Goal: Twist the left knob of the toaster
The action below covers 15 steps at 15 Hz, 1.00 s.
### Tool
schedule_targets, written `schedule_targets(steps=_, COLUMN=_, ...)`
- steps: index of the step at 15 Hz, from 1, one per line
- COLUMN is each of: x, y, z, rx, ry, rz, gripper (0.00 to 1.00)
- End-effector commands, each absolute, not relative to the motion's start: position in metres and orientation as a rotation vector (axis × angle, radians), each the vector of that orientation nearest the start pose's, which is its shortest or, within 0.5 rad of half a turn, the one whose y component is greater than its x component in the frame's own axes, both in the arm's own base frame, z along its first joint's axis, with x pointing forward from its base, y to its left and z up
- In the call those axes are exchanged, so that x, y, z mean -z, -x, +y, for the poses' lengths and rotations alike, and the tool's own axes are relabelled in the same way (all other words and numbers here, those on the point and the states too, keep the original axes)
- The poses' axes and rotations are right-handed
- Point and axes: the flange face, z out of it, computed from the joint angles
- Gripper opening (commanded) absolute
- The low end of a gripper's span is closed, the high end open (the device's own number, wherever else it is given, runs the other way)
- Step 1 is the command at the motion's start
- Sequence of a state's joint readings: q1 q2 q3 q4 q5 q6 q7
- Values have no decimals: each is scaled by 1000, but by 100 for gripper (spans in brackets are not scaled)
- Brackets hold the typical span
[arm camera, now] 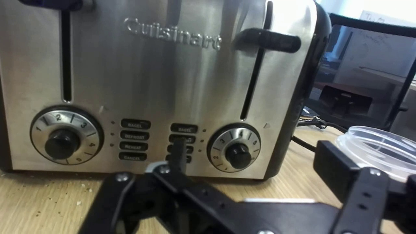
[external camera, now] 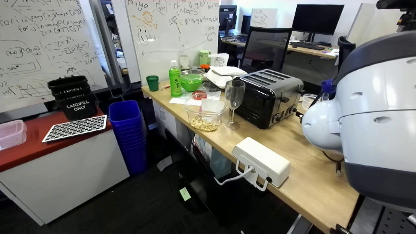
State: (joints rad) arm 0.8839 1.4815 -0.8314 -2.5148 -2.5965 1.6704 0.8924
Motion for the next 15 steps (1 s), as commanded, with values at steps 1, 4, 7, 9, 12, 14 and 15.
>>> schedule_targets(steps=1, x=-37, y=-341, z=-226, rx=366, ry=-5, rz=1662, gripper=100)
schedule_targets(steps=4, x=-48, y=-342, z=-231, rx=361, ry=-4, rz=1640, gripper=100)
schedule_targets(steps=7, x=-63, y=-347, z=-233, rx=344, ry=9, rz=1608, gripper=100)
schedule_targets(steps=9, x=-65, y=-349, z=-230, rx=331, ry=20, rz=1603, gripper=100)
schedule_targets(steps=12, x=-60, y=-354, z=-205, rx=276, ry=68, rz=1611, gripper=100)
schedule_targets(steps=14, x=-61, y=-358, z=-188, rx=252, ry=104, rz=1619, gripper=100)
schedule_targets(steps=15, x=-60, y=-357, z=-184, rx=246, ry=117, rz=1621, gripper=100)
